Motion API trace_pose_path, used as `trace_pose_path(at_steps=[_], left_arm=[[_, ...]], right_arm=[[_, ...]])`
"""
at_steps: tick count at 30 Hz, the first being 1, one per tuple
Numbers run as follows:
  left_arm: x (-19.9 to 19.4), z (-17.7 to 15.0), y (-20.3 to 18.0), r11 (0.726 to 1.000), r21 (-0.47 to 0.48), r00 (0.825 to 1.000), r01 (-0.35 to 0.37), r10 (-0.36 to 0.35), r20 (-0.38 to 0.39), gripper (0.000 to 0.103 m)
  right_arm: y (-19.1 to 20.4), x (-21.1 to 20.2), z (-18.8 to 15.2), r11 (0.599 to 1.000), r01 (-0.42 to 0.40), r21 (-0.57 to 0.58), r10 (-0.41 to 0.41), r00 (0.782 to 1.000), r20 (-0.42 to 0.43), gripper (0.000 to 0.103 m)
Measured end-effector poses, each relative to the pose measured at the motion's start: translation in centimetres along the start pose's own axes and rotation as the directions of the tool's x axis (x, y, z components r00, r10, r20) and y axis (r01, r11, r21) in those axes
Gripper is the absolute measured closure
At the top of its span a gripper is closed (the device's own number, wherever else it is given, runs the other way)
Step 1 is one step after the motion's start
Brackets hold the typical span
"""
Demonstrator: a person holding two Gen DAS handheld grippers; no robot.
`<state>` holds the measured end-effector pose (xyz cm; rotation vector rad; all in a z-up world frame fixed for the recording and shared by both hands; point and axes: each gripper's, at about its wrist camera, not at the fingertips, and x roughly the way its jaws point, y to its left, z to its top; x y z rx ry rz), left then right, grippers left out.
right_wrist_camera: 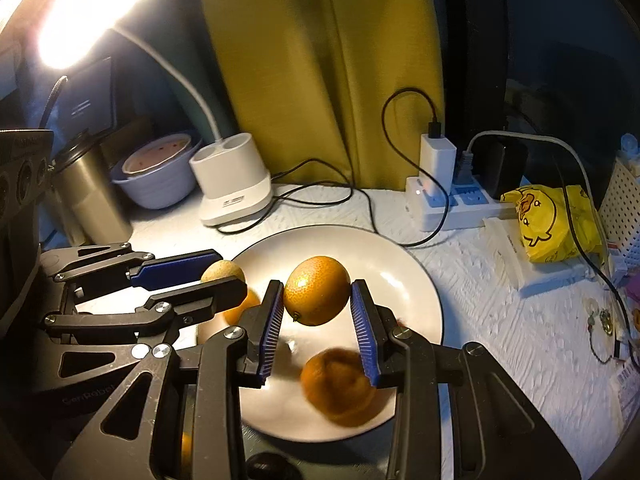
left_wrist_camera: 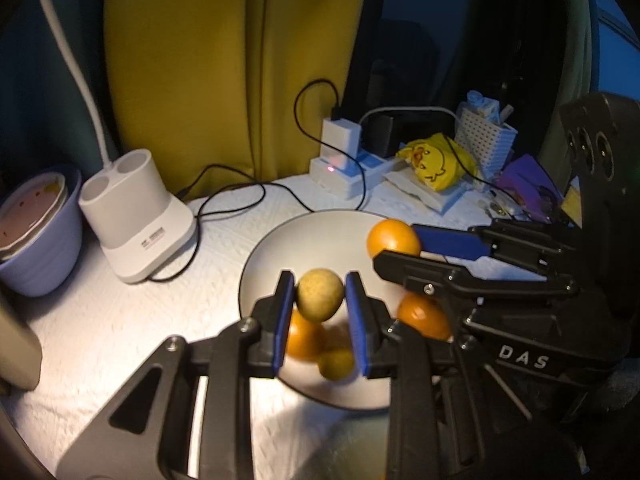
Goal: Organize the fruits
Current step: 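Carry both fruits onto the white plate and open both tools to release them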
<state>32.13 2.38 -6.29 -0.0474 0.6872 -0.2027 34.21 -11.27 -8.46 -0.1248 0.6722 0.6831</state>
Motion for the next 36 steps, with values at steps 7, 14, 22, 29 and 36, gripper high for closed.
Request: trace_pose_path(at_steps=[7,14,22,29,36], left_arm=[[2.6,0.9,0.7,1.0,-0.006,1.0,-0.012,0.011,-0.016,0.076],[4.4,1.3,1.6,0.999,-0.036,0.999,-0.014,0.012,-0.053,0.075],[4.6,1.2,2.2,0.998,-0.062,0.998,-0.032,0.028,-0.06,0.074],[3.2,1.6,2.1,0.997,-0.07,0.999,-0.028,0.026,-0.034,0.067],[0.8,2.1,1.9,0.996,-0.08,0.999,-0.034,0.035,0.013,0.061]], right_arm=[[-1.9,2.8,1.3,0.999,0.03,0.012,-0.03,0.999,-0.015,0.067],[-3.5,4.2,2.0,0.998,0.051,0.048,-0.05,0.998,-0.026,0.067],[-4.0,5.1,2.1,0.994,0.066,0.082,-0.063,0.997,-0.04,0.067],[-3.8,4.8,1.8,0.995,0.069,0.077,-0.066,0.997,-0.043,0.066],[-3.2,3.6,1.9,0.995,0.066,0.071,-0.065,0.998,-0.022,0.062]])
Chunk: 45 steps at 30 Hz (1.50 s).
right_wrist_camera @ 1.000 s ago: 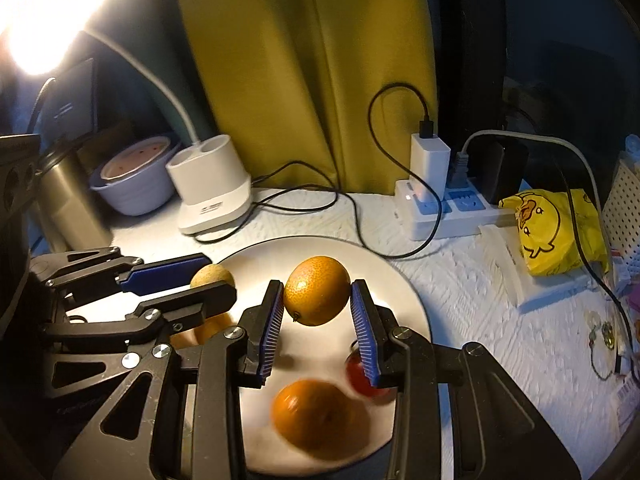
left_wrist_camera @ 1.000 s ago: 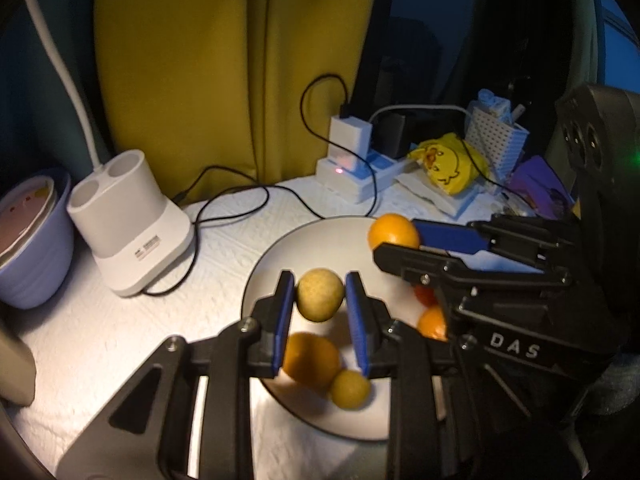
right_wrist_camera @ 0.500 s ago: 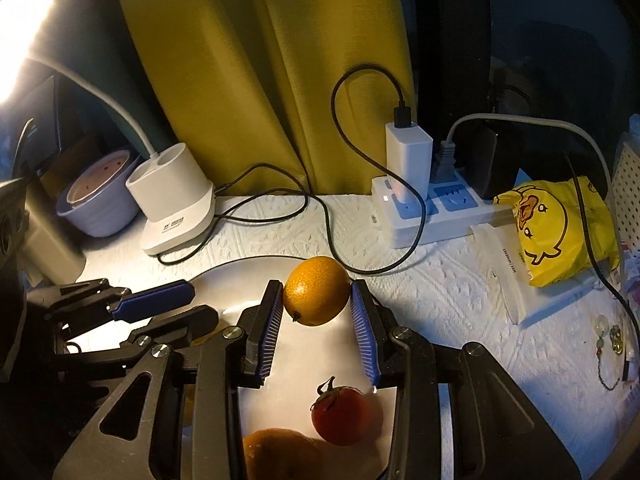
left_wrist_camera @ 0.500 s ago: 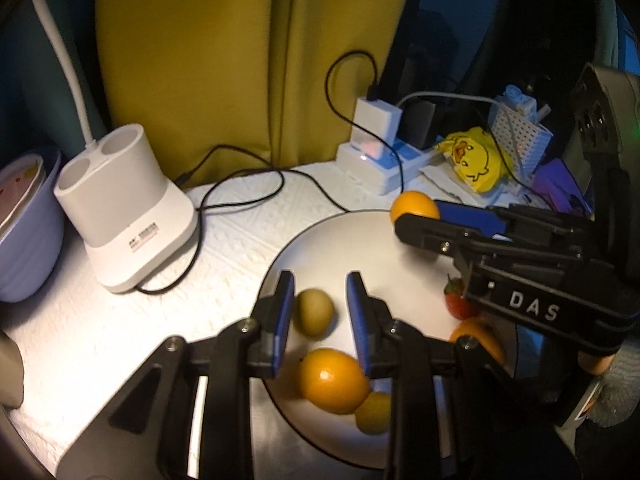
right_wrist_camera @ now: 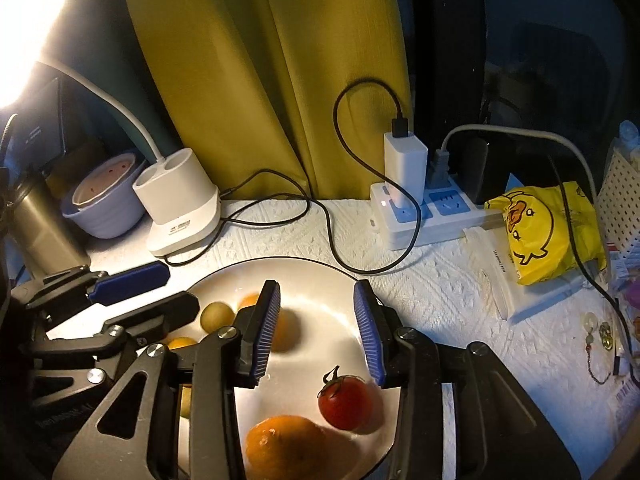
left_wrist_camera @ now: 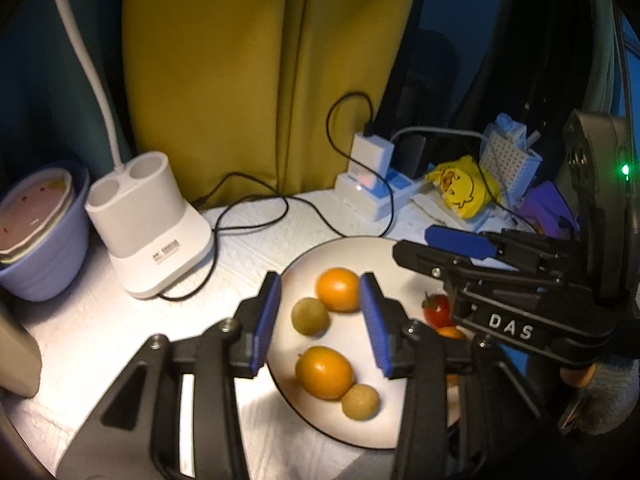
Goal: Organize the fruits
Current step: 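Carry both fruits onto the white plate and open both tools to release them, then move both open tools back over the dark round board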
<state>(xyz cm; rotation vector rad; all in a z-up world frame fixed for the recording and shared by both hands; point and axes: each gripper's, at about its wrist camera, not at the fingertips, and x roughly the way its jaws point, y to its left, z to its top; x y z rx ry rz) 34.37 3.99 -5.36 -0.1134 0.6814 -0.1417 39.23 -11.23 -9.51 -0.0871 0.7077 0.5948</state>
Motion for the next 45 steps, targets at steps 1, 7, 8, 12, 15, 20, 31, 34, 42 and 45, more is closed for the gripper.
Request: trace_pose_path(at_steps=[1,7,8,12,15,20,31,34,42,45], left_arm=[[-0.4,0.0,-0.1,1.0,-0.001,1.0,0.0,0.0,0.006,0.061],[-2.3,-0.1,-0.4,1.0,-0.003,1.0,-0.002,0.003,0.023,0.061],[-2.7,-0.2,-0.4,1.0,-0.004,1.0,-0.003,0.003,0.027,0.061],[-4.1,-0.3,-0.6,1.0,-0.007,0.999,-0.003,0.004,0.042,0.061],[-5.1,-0.7,-1.0,1.0,-0.006,0.999,-0.002,0.003,0.051,0.061],[-6.8,-1.3,-1.7,1.0,0.0,0.998,0.0,0.0,0.065,0.06],[-10.5,-3.7,-3.4,1.0,-0.01,0.996,0.014,-0.013,0.087,0.06],[-10.9,-4.6,-3.9,1.0,-0.014,0.997,0.014,-0.013,0.076,0.06],[-11.2,-7.7,-4.9,0.999,-0.037,1.0,0.01,-0.009,0.029,0.06],[-11.3,-8.8,-5.2,0.999,-0.051,1.0,0.011,-0.01,0.012,0.06]], right_arm=[[0.0,-0.3,0.0,1.0,0.001,-0.001,-0.001,1.0,0.004,0.062],[0.3,-2.2,0.0,1.0,0.007,-0.006,-0.007,1.0,0.028,0.062],[0.3,-2.5,0.0,1.0,0.008,-0.007,-0.008,0.999,0.031,0.062],[0.6,-3.8,-0.2,1.0,0.011,-0.01,-0.01,0.999,0.045,0.062],[0.9,-4.9,-0.5,1.0,0.012,-0.01,-0.011,0.998,0.056,0.062],[1.4,-6.7,-1.1,1.0,0.014,-0.011,-0.014,0.997,0.07,0.062],[1.4,-10.3,-3.8,1.0,0.011,-0.002,-0.011,0.997,0.078,0.062],[1.0,-10.9,-4.7,1.0,0.007,-0.001,-0.007,0.998,0.069,0.062],[-0.6,-12.2,-7.7,0.999,-0.011,0.037,0.009,0.999,0.045,0.062],[-1.0,-12.3,-8.9,0.999,-0.017,0.043,0.016,1.0,0.025,0.062]])
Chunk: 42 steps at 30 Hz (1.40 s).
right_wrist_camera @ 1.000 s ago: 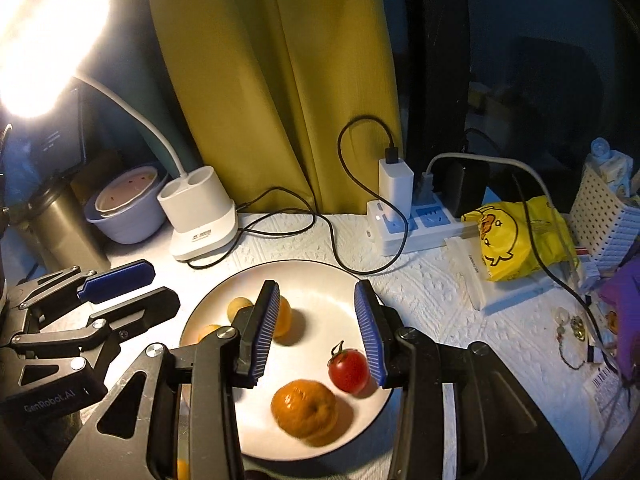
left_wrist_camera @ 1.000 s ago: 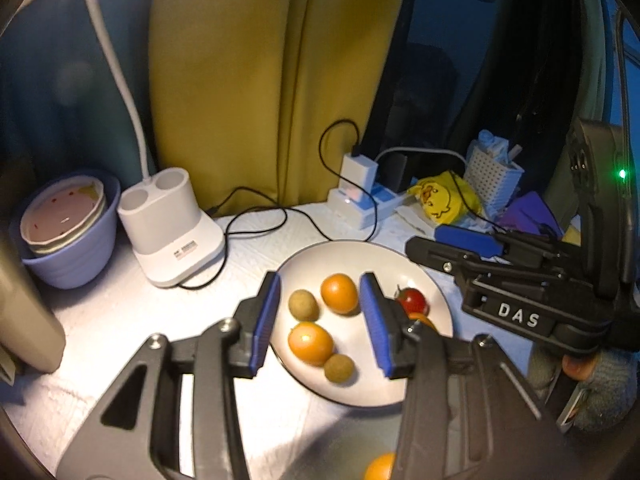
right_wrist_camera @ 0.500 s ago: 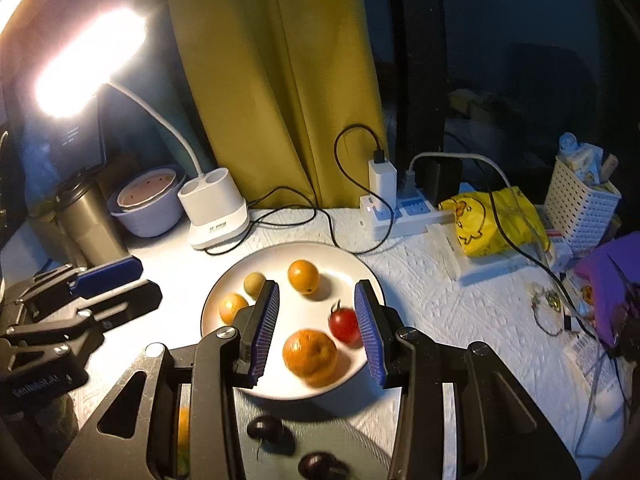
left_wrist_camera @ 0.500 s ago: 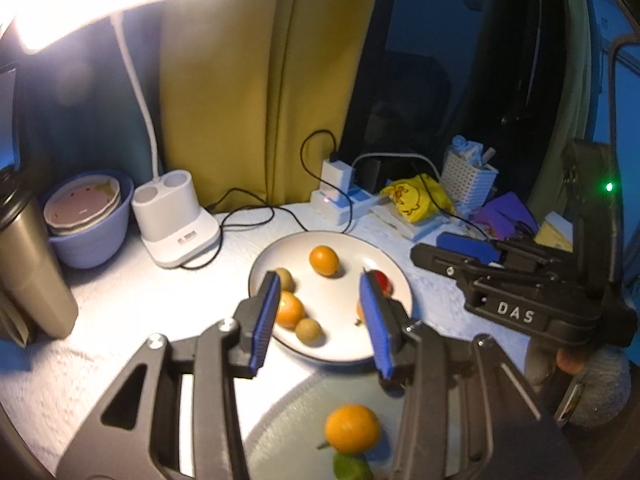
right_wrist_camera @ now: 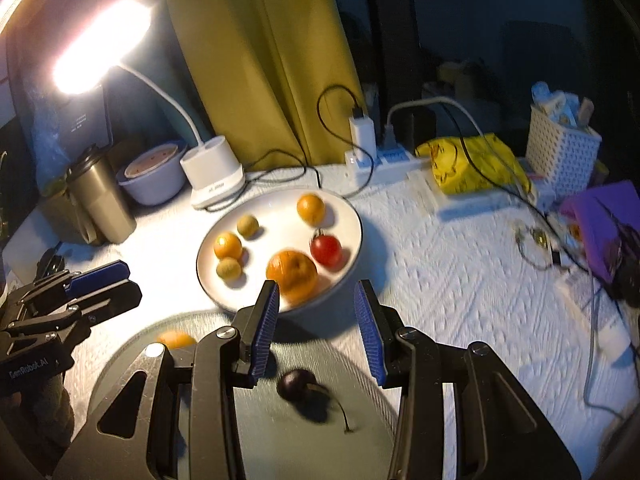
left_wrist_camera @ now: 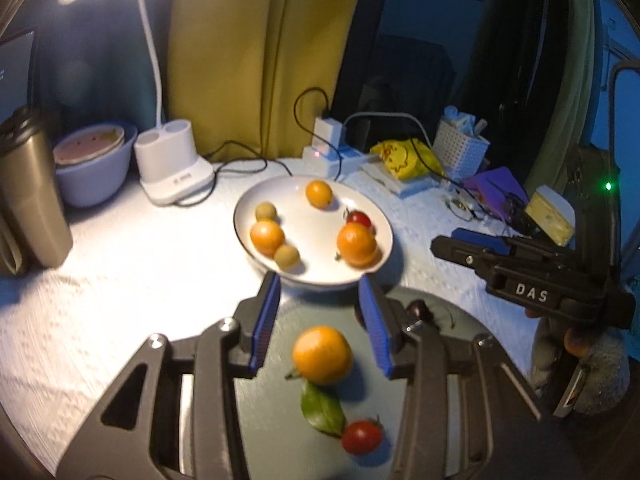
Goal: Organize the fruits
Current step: 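Move both open tools back over the dark round board, then grasp a dark cherry with the right tool while the left tool grasps the red tomato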
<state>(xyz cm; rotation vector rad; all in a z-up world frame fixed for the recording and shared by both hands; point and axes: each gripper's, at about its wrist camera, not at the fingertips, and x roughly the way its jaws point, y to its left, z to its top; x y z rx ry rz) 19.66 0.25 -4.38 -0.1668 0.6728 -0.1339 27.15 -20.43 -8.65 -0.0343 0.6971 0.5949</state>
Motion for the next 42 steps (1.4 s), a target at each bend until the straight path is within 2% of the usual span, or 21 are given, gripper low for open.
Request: trace_pose_path(at_steps=[14,25,32,36,38,42], left_arm=[[-0.1,-5.0,-0.3,0.996,-0.094,0.996,-0.015,0.007,-0.087,0.06],[-0.5,-6.5,-0.8,0.993,-0.117,0.993,-0.011,-0.002,-0.116,0.06],[-0.6,-7.5,-1.5,0.996,-0.093,0.99,0.008,-0.021,-0.14,0.06],[-0.6,-7.9,-1.9,0.997,-0.071,0.988,0.012,-0.022,-0.15,0.06],[-0.3,-8.0,-2.0,0.998,-0.059,0.987,-0.002,-0.008,-0.16,0.06],[0.1,-8.5,-2.3,0.999,-0.033,0.983,-0.019,0.013,-0.184,0.061]], right_arm=[[-0.6,1.6,-4.6,0.997,-0.08,-0.007,0.078,0.991,-0.105,0.062],[0.8,3.2,-4.6,0.984,-0.155,-0.084,0.14,0.977,-0.159,0.06],[1.2,3.3,-4.9,0.981,-0.164,-0.103,0.145,0.973,-0.178,0.061],[1.8,3.2,-5.2,0.978,-0.168,-0.126,0.142,0.972,-0.19,0.068],[1.9,3.1,-5.4,0.977,-0.165,-0.132,0.138,0.972,-0.191,0.075],[2.0,3.0,-5.5,0.979,-0.156,-0.134,0.129,0.974,-0.187,0.076]])
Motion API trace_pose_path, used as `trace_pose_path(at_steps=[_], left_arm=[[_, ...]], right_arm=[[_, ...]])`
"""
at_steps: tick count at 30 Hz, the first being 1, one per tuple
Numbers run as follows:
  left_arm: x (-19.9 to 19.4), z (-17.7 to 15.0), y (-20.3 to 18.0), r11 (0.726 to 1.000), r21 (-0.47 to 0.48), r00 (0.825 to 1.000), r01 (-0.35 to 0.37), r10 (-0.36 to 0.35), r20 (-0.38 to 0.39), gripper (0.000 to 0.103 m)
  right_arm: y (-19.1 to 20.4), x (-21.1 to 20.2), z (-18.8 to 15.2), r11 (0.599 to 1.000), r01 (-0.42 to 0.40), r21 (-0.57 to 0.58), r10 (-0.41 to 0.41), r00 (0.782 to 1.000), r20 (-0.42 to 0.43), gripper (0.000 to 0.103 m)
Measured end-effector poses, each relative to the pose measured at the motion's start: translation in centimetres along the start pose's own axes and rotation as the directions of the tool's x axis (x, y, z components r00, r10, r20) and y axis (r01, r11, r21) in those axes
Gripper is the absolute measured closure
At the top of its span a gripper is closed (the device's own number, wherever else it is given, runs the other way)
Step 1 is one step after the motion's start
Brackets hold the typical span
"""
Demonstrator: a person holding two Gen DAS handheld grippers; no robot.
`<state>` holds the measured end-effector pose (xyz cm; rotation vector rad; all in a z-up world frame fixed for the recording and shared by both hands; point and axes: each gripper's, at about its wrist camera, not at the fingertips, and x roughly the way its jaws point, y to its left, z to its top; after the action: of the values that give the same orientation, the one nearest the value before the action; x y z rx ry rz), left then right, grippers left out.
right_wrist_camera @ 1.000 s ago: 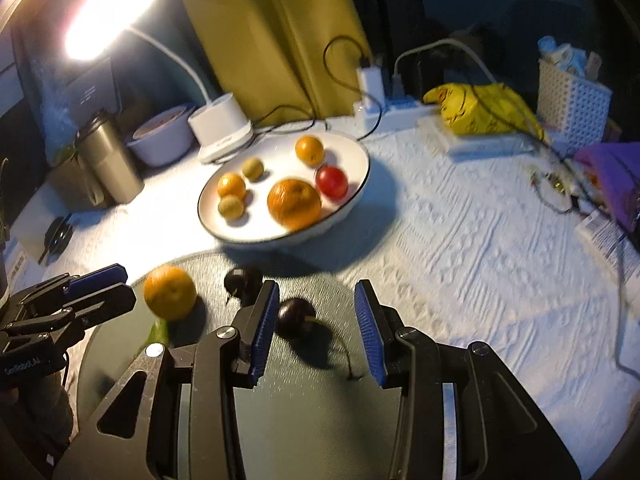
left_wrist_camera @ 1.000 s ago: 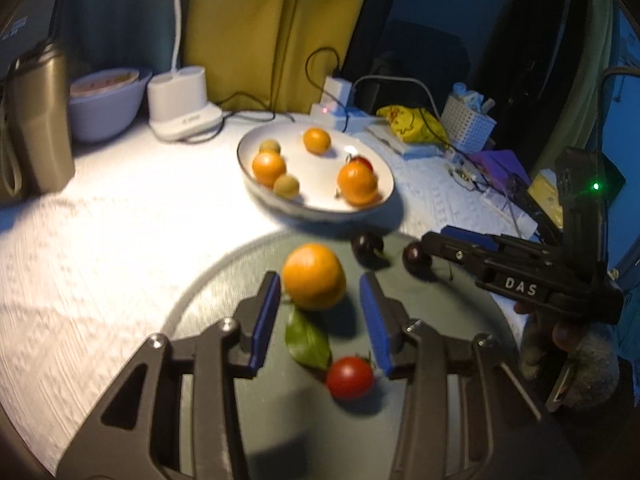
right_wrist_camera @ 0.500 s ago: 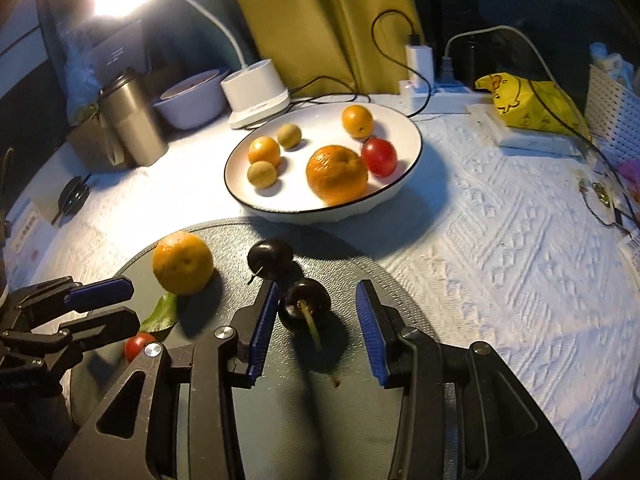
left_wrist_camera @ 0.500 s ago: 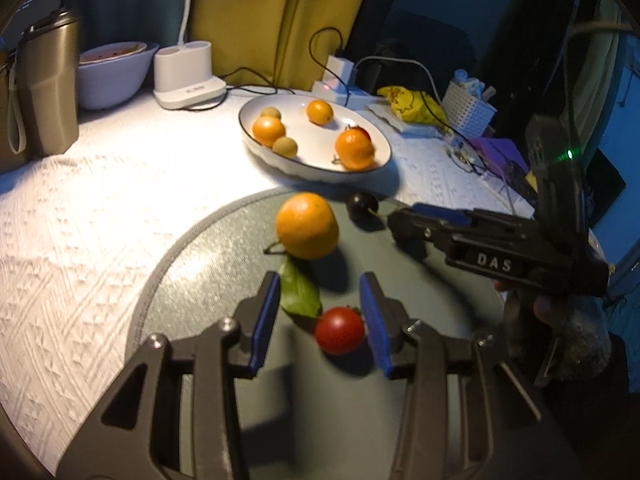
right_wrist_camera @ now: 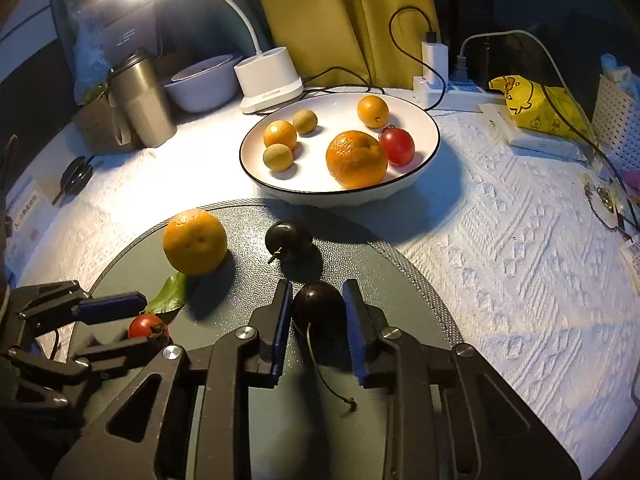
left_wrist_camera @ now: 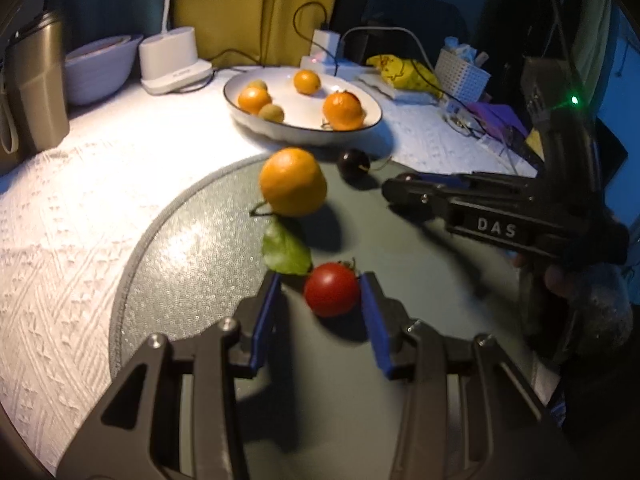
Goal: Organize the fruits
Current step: 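Grasp a dark cherry with the right tool while the left tool grasps the red tomato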
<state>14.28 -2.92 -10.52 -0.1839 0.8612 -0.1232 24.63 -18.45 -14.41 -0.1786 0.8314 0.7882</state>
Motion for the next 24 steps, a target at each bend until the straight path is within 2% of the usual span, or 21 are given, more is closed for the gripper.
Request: trace_pose_path(at_steps=[3,7,15,24], left_arm=[[0.0,-0.3,-0.3,1.0,0.02,1.0,-0.005,0.005,-0.003,0.062],[-0.1,-0.5,-0.5,0.999,0.03,1.0,0.01,-0.01,-0.011,0.074],[-0.9,-0.5,-1.1,0.998,0.041,0.999,0.05,-0.05,0.0,0.074],[-2.1,0.7,-1.5,0.997,0.06,0.998,0.052,-0.054,0.042,0.074]], right_arm=[[0.2,-0.2,-0.2,1.0,0.013,-0.004,-0.013,1.0,0.003,0.076],[0.4,-0.5,-0.5,1.0,0.02,-0.004,-0.02,1.0,0.005,0.076],[0.6,-1.3,-0.7,1.0,0.031,0.006,-0.031,0.999,0.018,0.076],[0.8,-2.4,-0.6,0.999,0.041,0.008,-0.041,0.998,0.043,0.076]])
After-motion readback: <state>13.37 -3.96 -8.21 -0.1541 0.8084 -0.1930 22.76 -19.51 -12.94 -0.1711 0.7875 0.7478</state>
